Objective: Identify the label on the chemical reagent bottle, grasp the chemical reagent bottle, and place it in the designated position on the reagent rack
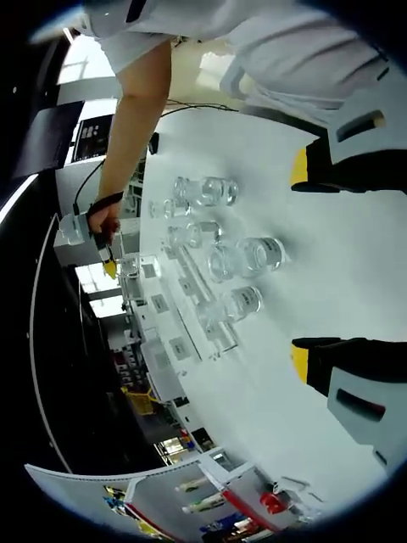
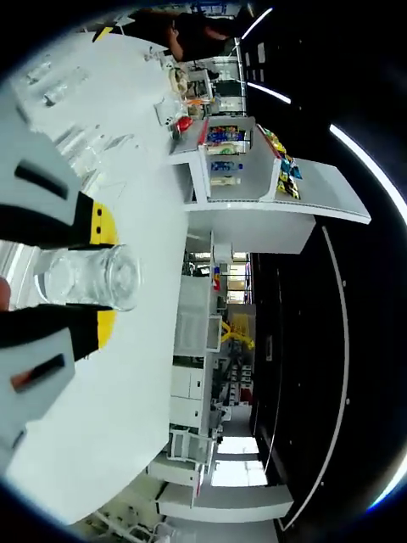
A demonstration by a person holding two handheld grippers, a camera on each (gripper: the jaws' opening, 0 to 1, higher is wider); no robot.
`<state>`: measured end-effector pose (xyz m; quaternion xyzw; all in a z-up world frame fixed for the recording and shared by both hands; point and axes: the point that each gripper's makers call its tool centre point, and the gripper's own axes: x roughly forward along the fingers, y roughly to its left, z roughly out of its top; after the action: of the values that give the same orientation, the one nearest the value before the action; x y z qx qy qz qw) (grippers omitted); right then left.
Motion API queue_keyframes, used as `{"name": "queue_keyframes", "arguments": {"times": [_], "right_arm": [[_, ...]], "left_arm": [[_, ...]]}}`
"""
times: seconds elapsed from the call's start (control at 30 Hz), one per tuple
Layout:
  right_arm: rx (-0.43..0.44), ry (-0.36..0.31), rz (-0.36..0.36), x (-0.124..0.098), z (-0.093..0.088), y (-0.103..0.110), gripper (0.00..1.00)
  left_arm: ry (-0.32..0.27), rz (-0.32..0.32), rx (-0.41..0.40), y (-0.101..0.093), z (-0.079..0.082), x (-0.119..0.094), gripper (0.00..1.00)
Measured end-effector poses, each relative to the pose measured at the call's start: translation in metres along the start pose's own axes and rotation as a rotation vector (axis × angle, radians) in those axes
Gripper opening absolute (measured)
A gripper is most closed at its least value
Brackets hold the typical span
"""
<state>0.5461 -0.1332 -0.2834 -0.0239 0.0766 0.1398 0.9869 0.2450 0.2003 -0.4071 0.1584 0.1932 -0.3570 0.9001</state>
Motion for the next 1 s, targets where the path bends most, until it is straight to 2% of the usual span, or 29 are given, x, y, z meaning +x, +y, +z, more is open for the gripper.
{"name": "queue_keyframes", "arguments": {"times": [0.17,0.47,0.53,0.67,1.0], "right_arm": [[0.021,-0.017,0.005,0.011,0.008,0.006,0.22],[0.015,-0.036,-0.02,0.026,0.01,0.007,0.22],[0.013,-0.038,-0.018,0.029,0.008,0.009,0.22],[0.01,-0.026,-0.021,0.033,0.001,0.007,0.22],[-0.006,-0.002,-0.028,0.042,-0.013,0.007,0.22]], "left_arm": [[-0.007,-0.041,-0.014,-0.01,-0.001,0.001,0.69],[-0.003,-0.036,-0.007,-0.008,-0.002,0.0,0.68],[-0.022,0.001,-0.024,0.002,0.001,-0.002,0.68],[-0.039,0.024,-0.051,0.011,0.003,-0.006,0.68],[-0.046,-0.009,-0.05,0.002,0.003,-0.004,0.68]]}}
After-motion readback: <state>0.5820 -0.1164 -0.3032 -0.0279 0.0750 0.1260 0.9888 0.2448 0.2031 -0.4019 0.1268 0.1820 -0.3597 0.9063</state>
